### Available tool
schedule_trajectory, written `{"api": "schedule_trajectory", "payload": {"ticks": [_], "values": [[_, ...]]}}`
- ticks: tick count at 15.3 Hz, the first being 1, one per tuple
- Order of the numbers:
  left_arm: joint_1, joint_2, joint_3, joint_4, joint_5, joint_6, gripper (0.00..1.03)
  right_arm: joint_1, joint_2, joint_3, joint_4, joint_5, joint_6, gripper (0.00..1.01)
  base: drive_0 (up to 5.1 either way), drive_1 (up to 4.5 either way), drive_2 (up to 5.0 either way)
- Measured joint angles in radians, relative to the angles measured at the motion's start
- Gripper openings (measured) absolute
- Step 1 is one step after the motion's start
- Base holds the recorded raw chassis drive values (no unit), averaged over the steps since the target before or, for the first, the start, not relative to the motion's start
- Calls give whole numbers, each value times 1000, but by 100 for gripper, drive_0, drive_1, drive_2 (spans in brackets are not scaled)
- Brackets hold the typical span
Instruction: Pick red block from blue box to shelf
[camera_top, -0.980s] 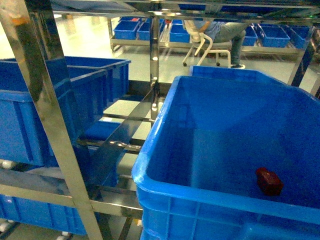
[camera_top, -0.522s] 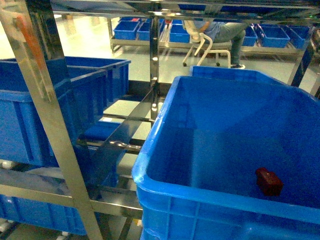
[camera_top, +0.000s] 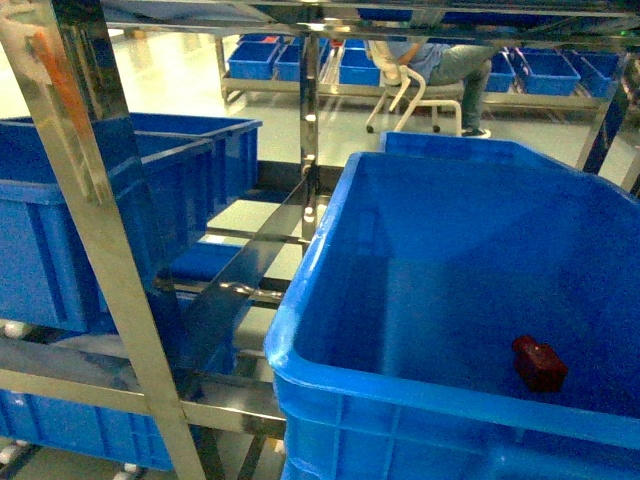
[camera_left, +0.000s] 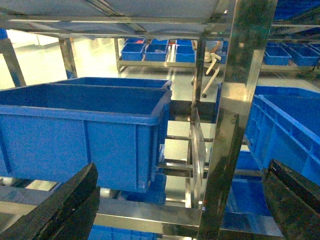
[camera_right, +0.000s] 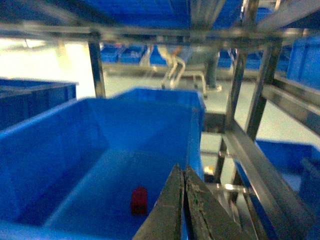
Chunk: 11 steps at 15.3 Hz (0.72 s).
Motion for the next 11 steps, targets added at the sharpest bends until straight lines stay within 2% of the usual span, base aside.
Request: {"api": "schedule_trajectory", "payload": {"ticks": [4,11], "values": [[0,0,0,0,1,0,98,0,-13,0,4,0,0,3,0,0,0],[0,0,0,0,1,0,98,0,-13,0,5,0,0,90,0,0,0]]}}
